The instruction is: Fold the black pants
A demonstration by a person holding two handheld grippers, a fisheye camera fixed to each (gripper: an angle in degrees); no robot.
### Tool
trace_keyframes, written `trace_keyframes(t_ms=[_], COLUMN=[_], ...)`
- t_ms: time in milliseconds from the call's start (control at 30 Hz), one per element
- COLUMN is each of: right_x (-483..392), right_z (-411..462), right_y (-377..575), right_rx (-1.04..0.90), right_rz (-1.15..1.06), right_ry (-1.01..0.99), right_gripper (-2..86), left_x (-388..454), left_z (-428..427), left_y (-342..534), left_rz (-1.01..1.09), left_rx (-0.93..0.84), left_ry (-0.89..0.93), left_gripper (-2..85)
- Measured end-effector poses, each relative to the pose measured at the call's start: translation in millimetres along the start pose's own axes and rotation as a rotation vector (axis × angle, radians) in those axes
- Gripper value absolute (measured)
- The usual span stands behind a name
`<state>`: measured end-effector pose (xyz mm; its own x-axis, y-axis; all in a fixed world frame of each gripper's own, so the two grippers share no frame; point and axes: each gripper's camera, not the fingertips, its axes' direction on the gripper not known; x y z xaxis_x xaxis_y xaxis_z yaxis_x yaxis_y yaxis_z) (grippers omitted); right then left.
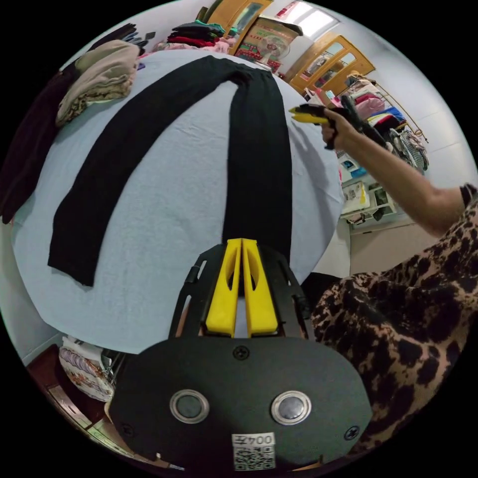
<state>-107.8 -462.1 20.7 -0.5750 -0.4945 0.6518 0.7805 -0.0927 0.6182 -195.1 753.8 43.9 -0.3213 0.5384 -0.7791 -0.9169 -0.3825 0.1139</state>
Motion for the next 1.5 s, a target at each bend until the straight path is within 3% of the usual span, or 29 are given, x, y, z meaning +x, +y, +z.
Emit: trace_keyframes(t_ms=[433,667,833,967,1167,1500], right_x=[104.7,127.3,144.1,133.0,157.7,165.1], right_z=[2.4,-16.3,-38.6,-40.1,-24.2,-9.8], right_y=[-100.6,-121.2,-120.7,-84.8,-50.9,-58.1], right_rx=[-0.020,-0.050,-0.063,-0.163,-0.204,-0.214], right_rz=[0.080,-0.074,-0.148,-0.268,-0.102,-0.012], right_ry=[-0.162,0.113,0.153,0.033,-0.243,-0.311], right_gripper=[5.2,0.4,4.7,8.6,10.9,6.5], left_x=[48.6,65.9,77.1,85.3,95.7,108.0], left_z=[78.8,104.0,117.6,127.0,130.0,145.8], left_y=[-13.6,-15.8,-16.3,-15.5,-7.6,1.0], left_rz=[-0.010,0.006,0.015,0.019,0.007,-0.018], left_rx=[-0.120,-0.160,-0.163,-0.158,-0.111,-0.089], left_ry=[-0.011,-0.042,-0.051,-0.053,-0.042,-0.043], left_gripper=[0.1,0.1,0.2,0.4,1.3,1.1])
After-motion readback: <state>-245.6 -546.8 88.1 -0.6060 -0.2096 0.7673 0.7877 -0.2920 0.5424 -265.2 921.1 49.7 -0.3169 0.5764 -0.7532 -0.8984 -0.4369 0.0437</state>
